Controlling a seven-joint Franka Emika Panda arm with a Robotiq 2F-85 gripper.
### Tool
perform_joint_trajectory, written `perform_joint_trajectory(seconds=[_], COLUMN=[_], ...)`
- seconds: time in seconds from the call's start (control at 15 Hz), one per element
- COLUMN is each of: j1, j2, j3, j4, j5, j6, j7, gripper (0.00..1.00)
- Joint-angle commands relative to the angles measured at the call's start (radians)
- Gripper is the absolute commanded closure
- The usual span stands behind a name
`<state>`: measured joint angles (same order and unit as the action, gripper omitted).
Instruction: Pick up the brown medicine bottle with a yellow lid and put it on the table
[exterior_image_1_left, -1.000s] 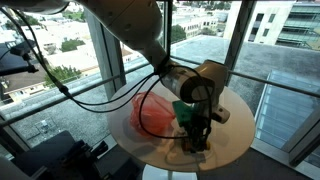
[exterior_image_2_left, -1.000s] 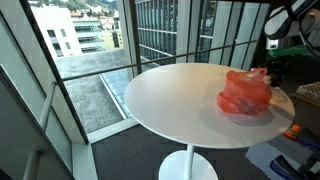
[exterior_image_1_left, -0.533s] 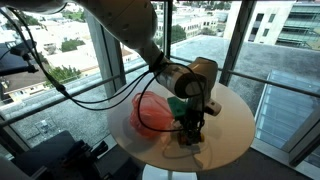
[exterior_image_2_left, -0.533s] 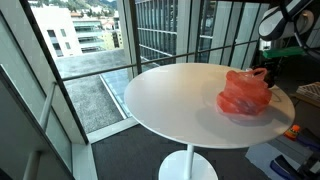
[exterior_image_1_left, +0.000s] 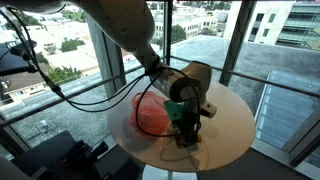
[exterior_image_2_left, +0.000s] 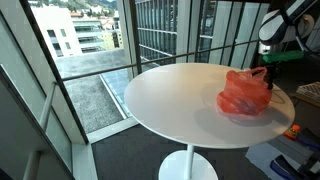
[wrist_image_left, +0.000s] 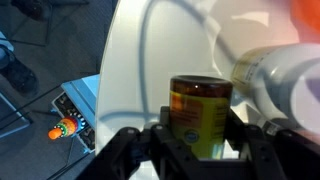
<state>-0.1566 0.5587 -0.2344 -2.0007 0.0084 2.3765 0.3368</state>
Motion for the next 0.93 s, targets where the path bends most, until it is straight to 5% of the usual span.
perform_joint_trajectory(seconds=[0.0, 0.67, 0.73, 0.8, 0.87], j1=[-0.012, -0.026, -0.025, -0.025, -0.025], j2=[-0.012, -0.017, -0.018, -0.018, -0.019], j3=[-0.001, -0.003, -0.003, -0.004, -0.004], j4=[-0.033, -0.066, -0.067, -0.067, -0.067], j5=[0.001, 0.003, 0.002, 0.001, 0.002], j6=[0.036, 0.063, 0.063, 0.063, 0.061], j7=[-0.048, -0.087, -0.088, -0.089, -0.090], gripper=[0.72, 0.72, 0.40, 0.22, 0.15])
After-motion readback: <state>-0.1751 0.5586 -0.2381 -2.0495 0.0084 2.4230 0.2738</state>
